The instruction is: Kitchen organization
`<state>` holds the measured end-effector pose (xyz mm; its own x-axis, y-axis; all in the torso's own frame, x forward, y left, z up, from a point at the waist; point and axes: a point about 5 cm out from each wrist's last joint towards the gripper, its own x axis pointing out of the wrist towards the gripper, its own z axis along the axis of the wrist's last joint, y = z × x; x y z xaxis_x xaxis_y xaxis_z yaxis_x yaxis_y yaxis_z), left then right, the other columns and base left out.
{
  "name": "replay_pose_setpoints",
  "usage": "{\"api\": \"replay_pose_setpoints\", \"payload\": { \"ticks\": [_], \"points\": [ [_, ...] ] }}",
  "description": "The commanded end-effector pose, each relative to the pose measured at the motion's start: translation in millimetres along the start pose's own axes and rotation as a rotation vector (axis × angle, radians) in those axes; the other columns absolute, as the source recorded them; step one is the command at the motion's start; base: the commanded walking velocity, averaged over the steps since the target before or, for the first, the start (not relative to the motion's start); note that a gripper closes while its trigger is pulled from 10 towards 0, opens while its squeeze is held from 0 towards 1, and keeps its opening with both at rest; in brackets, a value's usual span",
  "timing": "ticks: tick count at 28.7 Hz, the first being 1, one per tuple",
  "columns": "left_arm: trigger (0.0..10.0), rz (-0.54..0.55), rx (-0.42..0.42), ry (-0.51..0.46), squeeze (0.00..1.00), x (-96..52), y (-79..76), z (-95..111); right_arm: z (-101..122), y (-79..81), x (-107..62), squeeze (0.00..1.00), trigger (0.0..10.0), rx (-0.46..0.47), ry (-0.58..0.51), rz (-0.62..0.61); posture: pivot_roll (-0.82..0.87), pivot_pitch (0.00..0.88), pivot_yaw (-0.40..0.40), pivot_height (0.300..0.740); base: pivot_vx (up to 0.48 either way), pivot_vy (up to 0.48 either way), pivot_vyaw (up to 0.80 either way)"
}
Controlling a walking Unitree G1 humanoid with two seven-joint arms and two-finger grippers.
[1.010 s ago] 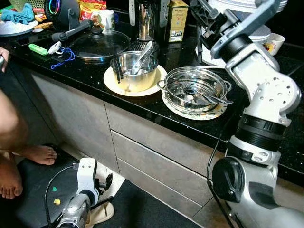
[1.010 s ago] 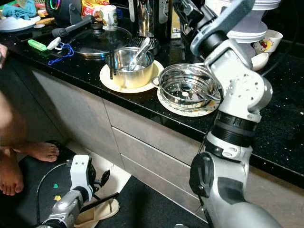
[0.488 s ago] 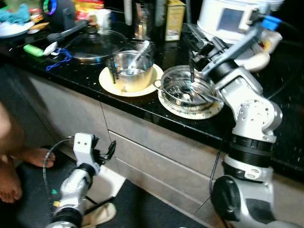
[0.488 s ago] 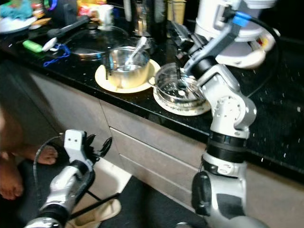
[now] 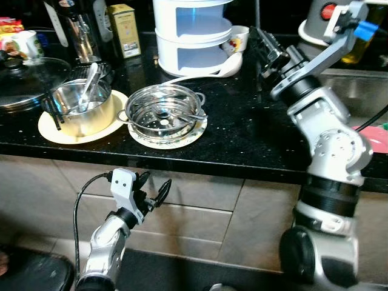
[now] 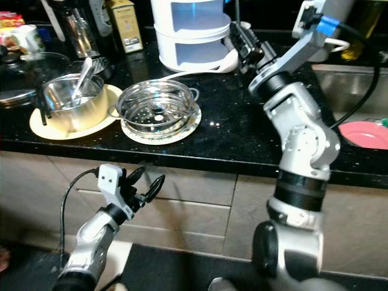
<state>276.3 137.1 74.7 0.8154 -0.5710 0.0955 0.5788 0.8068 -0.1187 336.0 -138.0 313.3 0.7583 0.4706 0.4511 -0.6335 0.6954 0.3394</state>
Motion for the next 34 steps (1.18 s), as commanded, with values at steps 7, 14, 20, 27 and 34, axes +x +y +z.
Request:
{"api": "replay_pose_setpoints", "payload": {
  "ticks": [7, 14, 20, 27, 34],
  "points": [
    [10.0, -0.219, -0.051, 0.031, 0.00, 2.8, -26.5, 9.3, 3.0, 1.5, 0.4, 0.00, 10.0, -0.013, -0.018, 0.017, -0.01, 0.061, 0.001, 0.740, 0.000, 0.000, 0.00],
    [10.0, -0.492, -0.111, 0.035, 0.00, 4.4, -62.0, 30.4, 1.7, 1.3, 0.8, 0.00, 10.0, -0.024, -0.009, 0.018, -0.01, 0.066, -0.001, 0.740, 0.000, 0.000, 0.00],
    [10.0, -0.680, -0.103, -0.037, 0.00, 11.0, -94.1, 67.4, 1.8, -1.2, -0.7, 0.00, 10.0, -0.039, -0.005, 0.004, -0.02, 0.068, 0.006, 0.740, 0.000, 0.000, -0.13],
    [10.0, -0.644, -0.068, -0.151, 0.00, 20.9, -107.4, 103.2, 13.1, -21.0, -7.5, 0.00, 10.0, -0.081, -0.024, -0.078, 0.00, 0.068, 0.001, 0.740, 0.000, 0.000, -0.78],
    [10.0, -0.678, -0.082, -0.151, 0.00, 17.9, -124.4, 109.9, 33.1, -46.3, -16.7, 0.00, 10.0, -0.169, -0.055, -0.188, 0.00, 0.069, -0.003, 0.740, 0.000, 0.000, -0.78]
  ]
}}
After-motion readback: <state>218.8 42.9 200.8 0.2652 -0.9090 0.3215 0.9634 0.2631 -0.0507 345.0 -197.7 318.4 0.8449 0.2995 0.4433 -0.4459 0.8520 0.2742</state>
